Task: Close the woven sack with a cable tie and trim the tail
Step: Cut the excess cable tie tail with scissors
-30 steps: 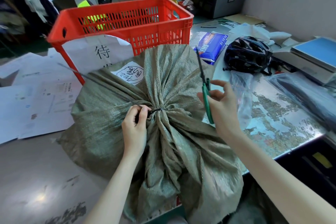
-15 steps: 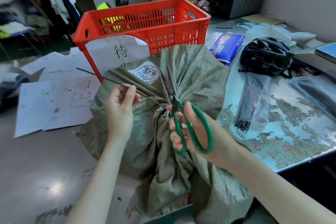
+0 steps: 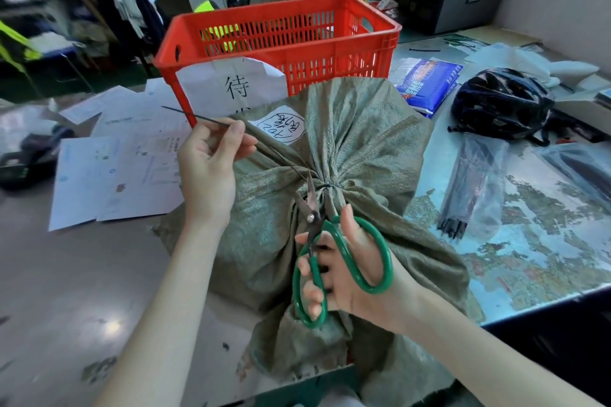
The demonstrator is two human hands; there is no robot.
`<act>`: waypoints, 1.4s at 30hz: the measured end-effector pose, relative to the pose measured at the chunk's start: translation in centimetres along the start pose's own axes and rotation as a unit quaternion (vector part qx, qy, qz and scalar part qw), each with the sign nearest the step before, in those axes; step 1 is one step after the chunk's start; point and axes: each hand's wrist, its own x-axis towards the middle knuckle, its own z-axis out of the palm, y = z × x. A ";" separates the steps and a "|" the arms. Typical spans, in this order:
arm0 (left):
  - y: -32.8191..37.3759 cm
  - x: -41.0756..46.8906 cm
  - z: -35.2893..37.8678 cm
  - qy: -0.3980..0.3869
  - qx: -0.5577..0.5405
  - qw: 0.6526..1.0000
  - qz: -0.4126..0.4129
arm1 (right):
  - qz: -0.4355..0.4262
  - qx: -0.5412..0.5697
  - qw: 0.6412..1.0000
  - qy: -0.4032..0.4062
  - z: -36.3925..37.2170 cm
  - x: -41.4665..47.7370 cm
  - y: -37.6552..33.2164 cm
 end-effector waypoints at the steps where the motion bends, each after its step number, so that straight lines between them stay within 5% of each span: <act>1: 0.3 -0.1 0.1 -0.005 0.001 1.000 0.004 | -0.007 0.005 1.000 0.005 -0.1 0.2 -0.1; 12: 2.0 -2.1 0.1 -0.041 0.042 0.995 0.075 | -0.074 -0.006 0.997 0.025 -0.7 2.1 -0.6; 42: 1.6 -1.9 0.0 -0.038 0.013 0.995 0.092 | -0.144 -0.072 0.987 0.003 -1.8 2.1 -0.2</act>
